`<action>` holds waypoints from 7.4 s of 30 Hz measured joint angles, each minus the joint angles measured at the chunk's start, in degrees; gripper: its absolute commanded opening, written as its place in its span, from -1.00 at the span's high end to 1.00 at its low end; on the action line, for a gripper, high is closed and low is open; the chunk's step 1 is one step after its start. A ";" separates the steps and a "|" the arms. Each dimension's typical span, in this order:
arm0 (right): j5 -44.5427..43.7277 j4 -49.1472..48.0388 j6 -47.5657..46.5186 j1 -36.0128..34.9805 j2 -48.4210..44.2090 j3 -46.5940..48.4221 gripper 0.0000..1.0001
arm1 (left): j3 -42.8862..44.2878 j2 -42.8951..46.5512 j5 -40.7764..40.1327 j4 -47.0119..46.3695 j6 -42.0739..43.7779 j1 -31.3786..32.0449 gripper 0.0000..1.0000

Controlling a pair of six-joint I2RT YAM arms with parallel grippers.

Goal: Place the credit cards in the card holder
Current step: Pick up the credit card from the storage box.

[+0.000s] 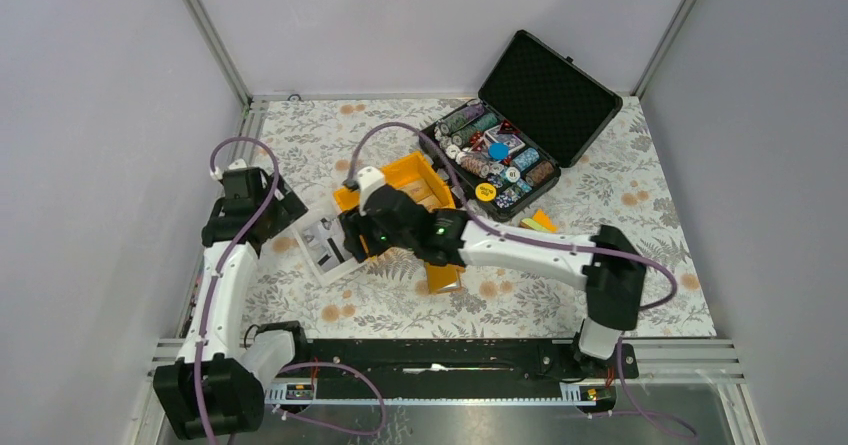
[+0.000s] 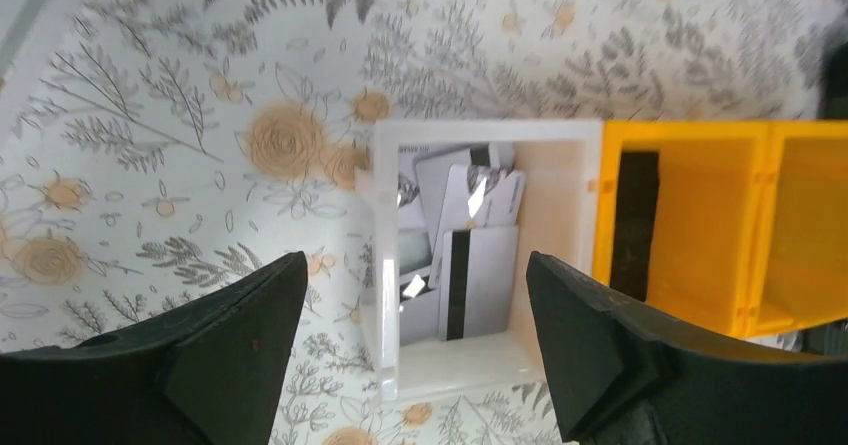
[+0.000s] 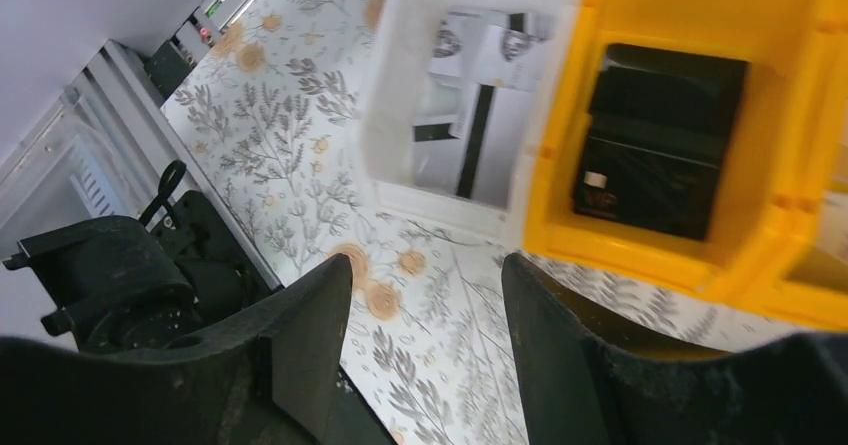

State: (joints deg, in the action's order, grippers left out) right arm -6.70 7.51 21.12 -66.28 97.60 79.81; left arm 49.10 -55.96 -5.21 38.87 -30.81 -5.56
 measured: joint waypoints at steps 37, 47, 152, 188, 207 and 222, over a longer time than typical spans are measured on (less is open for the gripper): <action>-22.95 0.55 -11.15 -6.69 43.17 35.04 -0.36 | -7.98 -9.05 17.14 -5.68 2.95 -10.67 0.53; -30.82 3.89 -12.39 -7.41 48.81 43.36 -0.27 | -7.98 -9.84 17.51 -8.39 3.19 -10.86 1.00; -22.18 10.23 1.73 -2.23 50.84 50.95 -0.02 | -7.54 -13.22 22.18 -13.86 0.94 -12.63 1.00; -30.86 6.73 -0.37 -2.05 56.11 54.16 -0.12 | -7.54 -13.92 24.33 -14.64 0.13 -12.28 1.00; -30.49 7.32 0.11 -1.92 57.27 55.78 -0.34 | -7.61 -13.92 24.35 -14.71 0.13 -12.35 1.00; -31.17 5.79 1.20 -1.81 47.91 39.43 -0.19 | -9.18 -7.63 27.10 -14.12 0.02 -11.89 0.66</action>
State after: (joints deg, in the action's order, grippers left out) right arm -37.87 13.30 22.33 -68.10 145.51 119.24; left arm 39.92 -63.59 21.89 24.75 -30.79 -17.45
